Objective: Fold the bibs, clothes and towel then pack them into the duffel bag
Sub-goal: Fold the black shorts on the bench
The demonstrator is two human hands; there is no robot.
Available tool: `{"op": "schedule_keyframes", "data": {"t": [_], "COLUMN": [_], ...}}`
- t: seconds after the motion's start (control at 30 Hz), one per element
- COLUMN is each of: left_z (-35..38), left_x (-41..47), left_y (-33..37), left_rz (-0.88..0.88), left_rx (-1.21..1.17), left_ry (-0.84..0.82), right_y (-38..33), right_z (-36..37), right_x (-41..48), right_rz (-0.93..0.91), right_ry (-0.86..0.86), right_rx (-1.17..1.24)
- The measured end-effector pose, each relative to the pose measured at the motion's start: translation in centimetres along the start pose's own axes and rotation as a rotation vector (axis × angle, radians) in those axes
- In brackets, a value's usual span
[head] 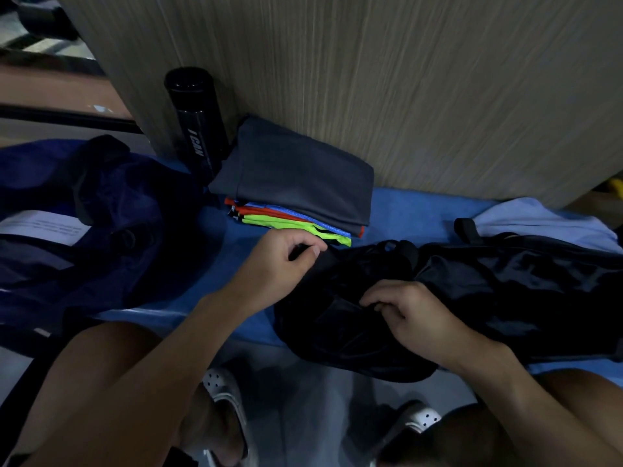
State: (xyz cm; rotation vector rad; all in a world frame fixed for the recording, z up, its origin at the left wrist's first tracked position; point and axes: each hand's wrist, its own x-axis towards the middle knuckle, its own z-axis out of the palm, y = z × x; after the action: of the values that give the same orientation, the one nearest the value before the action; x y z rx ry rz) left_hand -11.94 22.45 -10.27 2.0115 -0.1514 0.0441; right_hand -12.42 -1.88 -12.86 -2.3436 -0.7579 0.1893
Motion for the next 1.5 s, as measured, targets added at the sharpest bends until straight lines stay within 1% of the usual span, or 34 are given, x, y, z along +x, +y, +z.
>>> {"op": "schedule_keyframes", "data": {"t": [0.07, 0.1, 0.27, 0.37, 0.43, 0.5, 0.57, 0.6, 0.73, 0.87, 0.9, 0.93, 1.0, 1.07, 1.2, 1.3, 1.37, 1.43, 1.5], "left_z": [0.0, 0.0, 0.1, 0.0, -0.1, -0.3, -0.3, -0.3, 0.0, 0.1, 0.3, 0.4, 0.6, 0.5, 0.4, 0.5, 0.6, 0.7, 0.8], "left_x": [0.0, 0.0, 0.1, 0.3, 0.3, 0.4, 0.5, 0.5, 0.0, -0.7, -0.7, -0.7, -0.5, -0.3, -0.3, 0.0, 0.2, 0.3, 0.2], "left_y": [0.0, 0.0, -0.2, -0.6, -0.6, -0.5, -0.3, -0.1, 0.8, 1.4, 1.4, 1.1, 0.8, 0.8, 1.3, 0.8, 0.3, -0.1, -0.3], "left_rz": [-0.005, -0.005, -0.001, 0.0, -0.003, 0.002, 0.01, 0.014, 0.01, -0.068, -0.075, -0.076, -0.064, -0.026, 0.017, -0.011, -0.018, 0.002, 0.028], "left_rx": [0.004, 0.001, -0.01, -0.026, -0.041, -0.048, -0.06, -0.072, -0.182, -0.188, -0.173, -0.151, -0.104, -0.091, -0.04, -0.007, 0.039, 0.108, 0.171], "left_ry": [-0.01, -0.014, 0.023, 0.057, 0.068, 0.077, 0.078, 0.073, -0.017, -0.208, -0.205, -0.161, -0.021, 0.072, 0.095, 0.143, 0.169, 0.19, 0.196], "right_y": [0.3, 0.5, 0.5, 0.3, 0.1, -0.2, -0.3, -0.4, -0.6, -0.6, -0.7, -0.8, -1.1, -1.4, -0.9, -0.6, -0.7, -0.7, -0.4], "right_z": [0.1, 0.2, 1.5, 1.6, 1.2, 0.9, 0.7, 0.6, 0.4, 0.4, 0.3, 0.2, 0.0, -0.1, -0.2, -0.4, -0.4, -0.2, 0.2], "right_x": [0.4, 0.5, 1.7, 2.1, 2.1, 2.0, 1.9, 1.9, 1.9, 2.2, 2.2, 2.3, 2.3, 2.3, 2.3, 2.1, 1.8, 1.2, 0.7], "right_rz": [-0.049, -0.058, -0.023, -0.06, -0.048, 0.03, 0.116, 0.126, 0.12, 0.139, 0.155, 0.164, 0.158, 0.132, 0.109, 0.05, 0.0, -0.046, -0.036], "right_ry": [0.108, 0.132, 0.058, 0.122, 0.188, 0.267, 0.278, 0.276, 0.34, 0.439, 0.455, 0.465, 0.474, 0.492, 0.506, 0.545, 0.504, 0.38, 0.225], "right_rx": [-0.073, -0.116, -0.393, -0.445, -0.377, -0.185, 0.028, 0.083, 0.189, 0.325, 0.353, 0.373, 0.395, 0.391, 0.334, 0.086, -0.007, 0.012, -0.058]}}
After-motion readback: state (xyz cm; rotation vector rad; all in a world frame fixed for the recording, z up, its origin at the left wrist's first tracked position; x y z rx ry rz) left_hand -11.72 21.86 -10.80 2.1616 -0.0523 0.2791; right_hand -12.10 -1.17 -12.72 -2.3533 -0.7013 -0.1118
